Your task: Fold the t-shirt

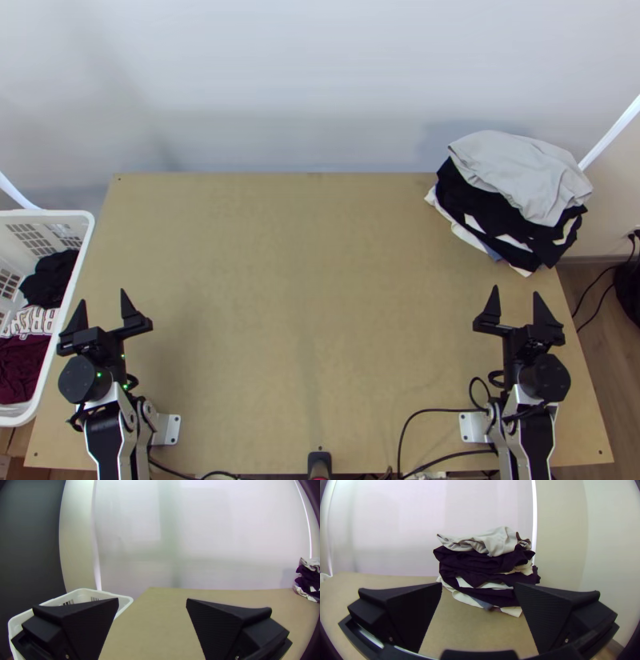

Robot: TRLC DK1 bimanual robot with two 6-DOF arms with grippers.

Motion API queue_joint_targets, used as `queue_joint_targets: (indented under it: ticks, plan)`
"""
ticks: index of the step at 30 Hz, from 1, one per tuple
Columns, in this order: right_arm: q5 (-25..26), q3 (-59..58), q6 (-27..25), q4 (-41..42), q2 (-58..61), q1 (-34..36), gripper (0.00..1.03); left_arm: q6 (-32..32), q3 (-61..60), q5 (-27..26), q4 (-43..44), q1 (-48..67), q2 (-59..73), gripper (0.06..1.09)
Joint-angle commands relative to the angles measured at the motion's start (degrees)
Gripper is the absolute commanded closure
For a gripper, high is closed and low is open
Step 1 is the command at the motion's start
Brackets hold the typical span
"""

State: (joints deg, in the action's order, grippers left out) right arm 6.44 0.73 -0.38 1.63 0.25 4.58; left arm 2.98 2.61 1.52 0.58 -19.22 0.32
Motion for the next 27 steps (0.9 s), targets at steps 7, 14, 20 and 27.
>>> queue_joint_targets:
  ticks: [7, 14, 20, 27]
  plan:
    - [0.42, -0.38, 0.91, -0.93, -0.34, 0.17, 0.04, -0.61, -1.82, -0.29, 5.4, -7.5, -0.4, 0.11]
    - [0.42, -0.38, 0.91, -0.84, -0.34, 0.17, 0.04, -2.02, 14.97, -0.2, -5.24, -13.82, 5.48, 0.11]
    - [0.42, -0.38, 0.91, -0.84, -0.34, 0.17, 0.04, -7.11, 35.62, -0.55, -14.82, -17.25, 26.05, 0.11]
    - [0.42, -0.38, 0.91, -0.84, -0.34, 0.17, 0.04, -9.75, 53.2, -3.01, -20.62, -24.28, 49.52, 0.11]
